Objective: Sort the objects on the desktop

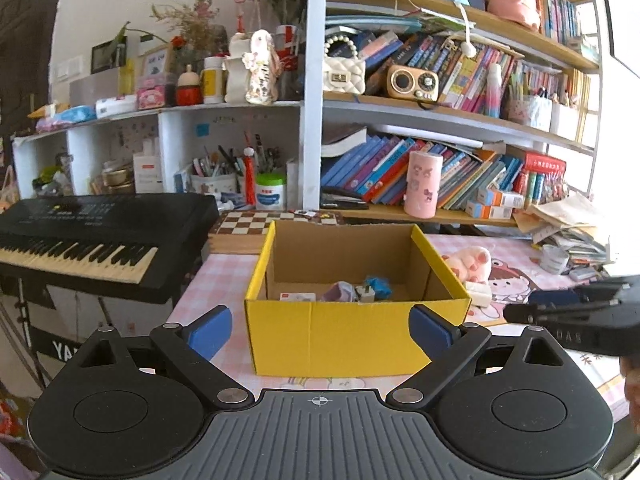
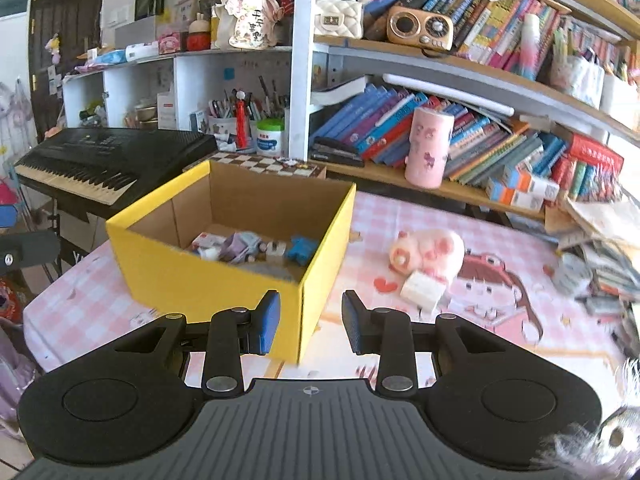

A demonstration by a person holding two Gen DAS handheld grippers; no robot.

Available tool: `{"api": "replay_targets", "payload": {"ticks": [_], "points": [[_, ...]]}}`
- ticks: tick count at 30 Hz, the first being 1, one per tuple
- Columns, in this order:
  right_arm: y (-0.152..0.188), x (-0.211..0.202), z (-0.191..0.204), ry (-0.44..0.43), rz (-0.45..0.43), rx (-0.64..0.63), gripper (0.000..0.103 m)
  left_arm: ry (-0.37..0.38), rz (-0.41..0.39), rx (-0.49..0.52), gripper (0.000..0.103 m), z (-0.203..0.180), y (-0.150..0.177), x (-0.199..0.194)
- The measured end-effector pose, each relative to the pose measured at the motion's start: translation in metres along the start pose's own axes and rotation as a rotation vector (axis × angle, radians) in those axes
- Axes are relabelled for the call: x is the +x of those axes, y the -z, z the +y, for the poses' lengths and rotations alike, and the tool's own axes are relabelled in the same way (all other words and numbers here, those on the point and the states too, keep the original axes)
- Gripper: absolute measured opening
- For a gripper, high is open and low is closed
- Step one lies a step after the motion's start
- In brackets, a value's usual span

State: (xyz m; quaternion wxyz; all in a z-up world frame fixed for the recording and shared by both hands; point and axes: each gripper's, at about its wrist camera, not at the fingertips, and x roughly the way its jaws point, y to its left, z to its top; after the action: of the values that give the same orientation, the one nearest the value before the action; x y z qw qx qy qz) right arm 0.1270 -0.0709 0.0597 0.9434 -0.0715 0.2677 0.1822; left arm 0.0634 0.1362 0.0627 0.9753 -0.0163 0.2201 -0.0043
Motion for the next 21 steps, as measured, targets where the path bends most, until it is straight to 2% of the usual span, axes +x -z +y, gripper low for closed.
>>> {"api": "replay_targets", "payload": {"ticks": [13, 21], "points": [[0.041, -0.023, 0.019, -0.006, 0.059, 0.036, 0.035, -0.03, 0.055, -0.068, 0.097, 0.003, 0.035, -0.021], [0.062, -0.035, 0.033, -0.025, 0.057, 0.027, 0.037, -0.041, 0.085, -0.054, 0.097, 0.0, 0.05, -0.031]]}}
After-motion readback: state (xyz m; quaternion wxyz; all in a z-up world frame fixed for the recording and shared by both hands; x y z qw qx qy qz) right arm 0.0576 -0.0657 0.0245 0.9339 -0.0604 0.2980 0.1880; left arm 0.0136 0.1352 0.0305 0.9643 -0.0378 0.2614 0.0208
